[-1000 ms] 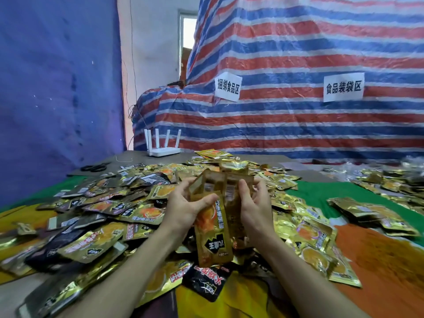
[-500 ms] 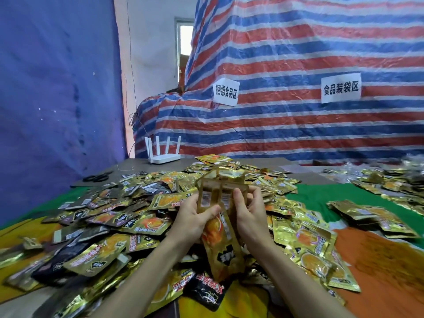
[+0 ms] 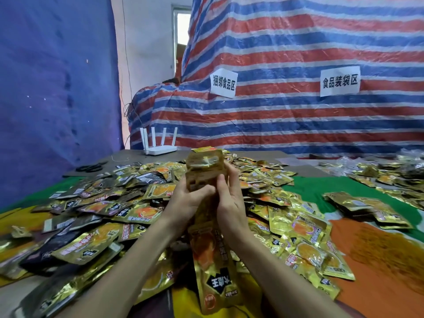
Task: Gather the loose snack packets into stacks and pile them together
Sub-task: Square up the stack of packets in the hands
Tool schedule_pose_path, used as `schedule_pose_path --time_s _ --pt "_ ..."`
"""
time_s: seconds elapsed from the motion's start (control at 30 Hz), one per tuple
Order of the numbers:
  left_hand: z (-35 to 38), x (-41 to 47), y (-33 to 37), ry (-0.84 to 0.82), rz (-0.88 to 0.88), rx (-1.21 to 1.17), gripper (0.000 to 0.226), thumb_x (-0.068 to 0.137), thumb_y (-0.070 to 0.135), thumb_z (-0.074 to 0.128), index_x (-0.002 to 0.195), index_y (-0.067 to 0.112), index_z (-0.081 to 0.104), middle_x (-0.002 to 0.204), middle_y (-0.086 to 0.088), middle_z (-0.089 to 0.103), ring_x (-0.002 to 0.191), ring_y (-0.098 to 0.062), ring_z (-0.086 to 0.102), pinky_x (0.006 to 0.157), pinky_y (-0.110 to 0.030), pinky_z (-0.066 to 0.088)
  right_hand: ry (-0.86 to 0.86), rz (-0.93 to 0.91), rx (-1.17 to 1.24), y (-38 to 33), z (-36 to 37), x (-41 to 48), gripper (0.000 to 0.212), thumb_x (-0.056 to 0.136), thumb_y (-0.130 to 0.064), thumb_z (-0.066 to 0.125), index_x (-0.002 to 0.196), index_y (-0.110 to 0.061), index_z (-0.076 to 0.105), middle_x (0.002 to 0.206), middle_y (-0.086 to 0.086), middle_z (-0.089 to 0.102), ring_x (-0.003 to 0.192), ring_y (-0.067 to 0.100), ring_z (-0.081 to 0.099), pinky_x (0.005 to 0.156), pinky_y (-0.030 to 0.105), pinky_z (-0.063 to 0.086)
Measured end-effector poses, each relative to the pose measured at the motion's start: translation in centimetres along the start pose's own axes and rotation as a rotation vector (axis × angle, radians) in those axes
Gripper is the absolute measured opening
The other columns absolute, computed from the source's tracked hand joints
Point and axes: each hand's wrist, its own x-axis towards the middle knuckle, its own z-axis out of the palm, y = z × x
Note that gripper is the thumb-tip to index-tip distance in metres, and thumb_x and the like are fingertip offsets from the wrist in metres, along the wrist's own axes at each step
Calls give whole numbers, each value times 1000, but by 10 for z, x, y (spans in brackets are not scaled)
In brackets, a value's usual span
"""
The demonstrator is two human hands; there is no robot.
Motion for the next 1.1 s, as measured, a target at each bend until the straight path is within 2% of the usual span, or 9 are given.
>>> schedule_pose_path --time_s 0.1,0.2,0.33,0.47,0.6,0.67,0.77,0.87,1.1 --pt "-3 0 0 -46 58 171 36 85 2 73 104 32 65 92 11 75 87 -1 71 73 -16 54 -17 79 40 0 0 2 31 111 -20 33 132 -29 54 109 -18 72 106 2 67 86 15 52" --pt "0 0 1 10 195 255 47 84 -5 72 113 28 55 98 22 74 96 1 70 78 -12 52 -42 121 54 -4 0 4 37 110 -35 31 141 -28 50 125 -6 68 119 10 63 97 26 52" --pt "-2 2 13 415 424 213 41 77 12 82 112 23 64 99 15 75 95 -4 71 82 -19 55 95 384 137 -8 1 7 58 102 -59 31 152 -31 39 153 8 44 135 22 48 115 50 37" --pt "1 0 13 653 299 -115 38 72 15 85 107 14 71 96 3 77 91 -16 73 86 -43 61 49 764 561 -16 12 3 66 100 -58 44 137 -4 55 127 22 67 113 33 69 93 44 57" --pt "11 -5 3 523 43 -339 25 72 4 82 94 12 75 97 -9 75 90 -26 72 93 -58 56 130 795 738 -14 21 1 51 107 -38 42 132 1 63 121 21 71 113 32 69 76 36 60" --pt "8 -6 0 338 -63 -440 31 69 10 81 100 10 75 106 -14 73 96 -28 71 94 -54 56 214 810 727 -13 19 3 45 106 -35 46 132 -2 63 118 22 72 111 33 70 71 37 60" --pt "6 -8 2 146 -176 -509 49 68 20 76 114 4 70 102 -13 71 91 -26 71 82 -43 60 245 827 669 -13 17 4 43 104 -38 53 130 -6 64 117 21 72 109 33 71 80 41 60" --pt "5 -6 1 118 -114 -303 66 61 20 80 120 -4 64 108 -18 68 96 -30 69 85 -42 59 227 847 629 -14 18 3 42 101 -41 57 129 -11 67 117 18 73 110 34 70 94 48 56" --pt "10 -11 -7 -25 153 -22 33 71 4 70 103 12 74 105 -13 75 103 -29 72 80 -32 58 175 899 706 -35 6 7 38 104 -34 41 124 -19 69 125 10 71 113 26 69 95 42 55"
